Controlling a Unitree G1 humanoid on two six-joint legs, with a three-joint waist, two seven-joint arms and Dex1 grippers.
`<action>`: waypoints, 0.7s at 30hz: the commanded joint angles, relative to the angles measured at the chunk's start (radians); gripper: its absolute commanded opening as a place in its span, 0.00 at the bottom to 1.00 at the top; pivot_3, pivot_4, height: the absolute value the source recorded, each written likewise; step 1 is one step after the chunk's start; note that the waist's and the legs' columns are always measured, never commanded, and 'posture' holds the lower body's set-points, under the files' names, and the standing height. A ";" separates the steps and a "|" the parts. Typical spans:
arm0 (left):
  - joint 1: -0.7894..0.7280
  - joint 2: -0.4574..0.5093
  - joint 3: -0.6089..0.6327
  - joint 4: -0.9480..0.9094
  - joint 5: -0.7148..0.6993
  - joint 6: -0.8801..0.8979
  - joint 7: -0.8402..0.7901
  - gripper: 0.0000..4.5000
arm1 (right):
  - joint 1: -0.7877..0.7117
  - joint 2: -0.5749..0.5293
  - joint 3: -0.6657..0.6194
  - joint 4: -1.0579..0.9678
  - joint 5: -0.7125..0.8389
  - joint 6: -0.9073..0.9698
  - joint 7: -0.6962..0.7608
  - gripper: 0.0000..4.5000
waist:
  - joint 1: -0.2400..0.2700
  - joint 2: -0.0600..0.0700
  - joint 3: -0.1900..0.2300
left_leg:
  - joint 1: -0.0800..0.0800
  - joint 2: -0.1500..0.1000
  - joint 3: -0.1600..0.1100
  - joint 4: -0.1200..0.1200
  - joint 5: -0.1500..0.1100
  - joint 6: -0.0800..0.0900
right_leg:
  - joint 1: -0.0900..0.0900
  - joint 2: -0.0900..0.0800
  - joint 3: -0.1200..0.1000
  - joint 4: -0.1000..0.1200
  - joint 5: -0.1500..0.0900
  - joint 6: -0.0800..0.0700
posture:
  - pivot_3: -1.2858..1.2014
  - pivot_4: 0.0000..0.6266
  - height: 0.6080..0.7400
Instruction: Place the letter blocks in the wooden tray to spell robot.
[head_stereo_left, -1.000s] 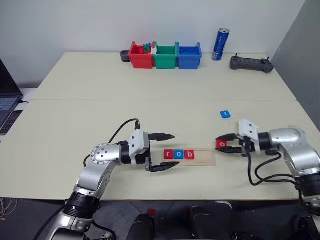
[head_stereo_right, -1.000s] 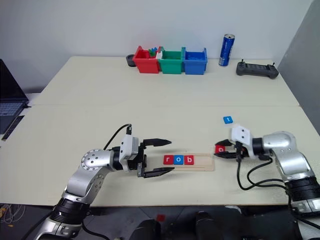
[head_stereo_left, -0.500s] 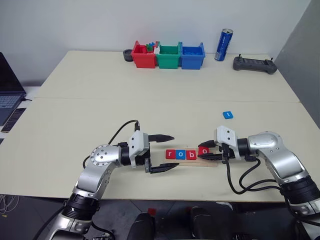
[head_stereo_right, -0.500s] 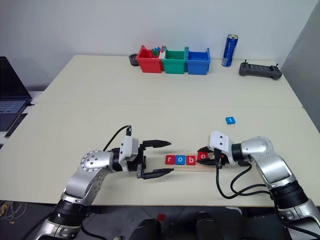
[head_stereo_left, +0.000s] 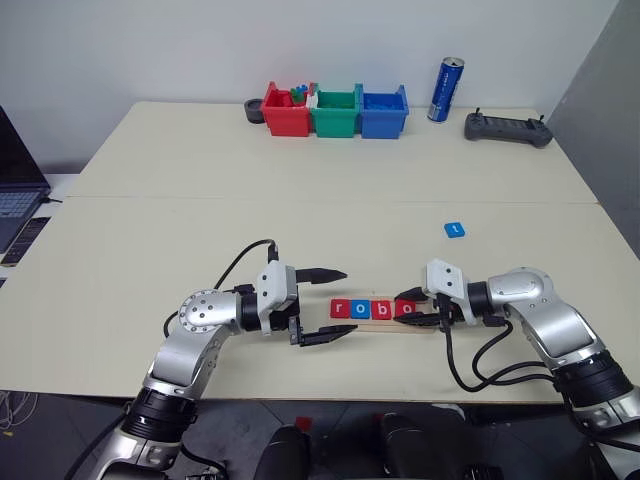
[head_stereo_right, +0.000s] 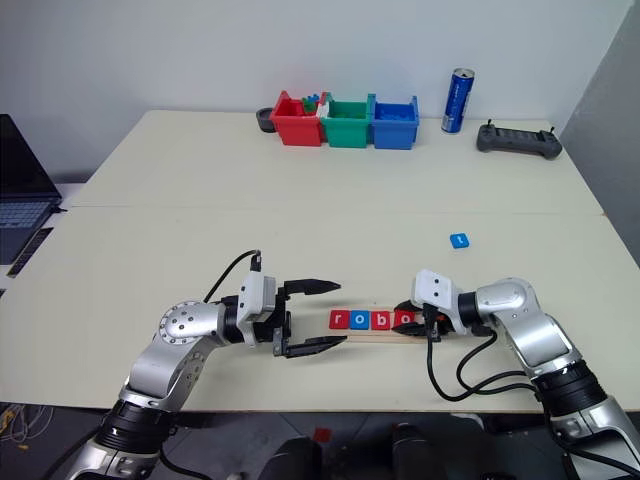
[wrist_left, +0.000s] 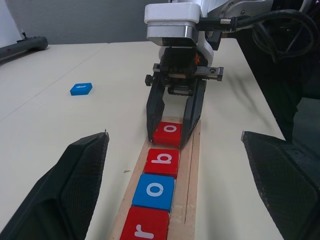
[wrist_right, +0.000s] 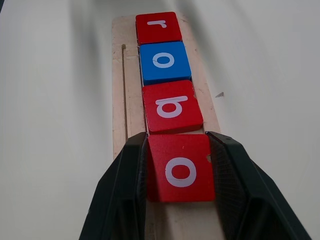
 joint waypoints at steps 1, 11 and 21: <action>0.008 0.006 0.010 -0.044 -0.012 -0.003 0.006 1.00 | -0.025 0.004 0.000 -0.003 -0.005 -0.024 0.007 0.32 | 0.000 0.000 0.000 | 0.000 0.000 0.000 0.000 0.000 0.000 | 0.000 0.000 0.000 0.000 0.000 0.000 | 0.52 0.24 1.00; 0.003 0.010 0.013 -0.042 -0.010 -0.002 0.008 1.00 | -0.044 0.012 0.003 0.019 -0.008 -0.023 0.013 0.76 | -0.001 0.000 0.000 | 0.000 0.000 0.000 0.000 0.000 0.000 | 0.000 0.000 0.000 0.000 0.000 0.000 | 0.52 0.24 1.00; -0.004 0.009 0.010 -0.034 -0.011 -0.006 0.003 1.00 | -0.053 -0.010 -0.079 -0.077 0.083 0.122 0.006 0.99 | -0.001 0.000 0.000 | 0.000 0.000 0.000 0.000 0.000 0.000 | 0.000 0.000 0.000 0.000 0.000 0.000 | 0.52 0.24 1.00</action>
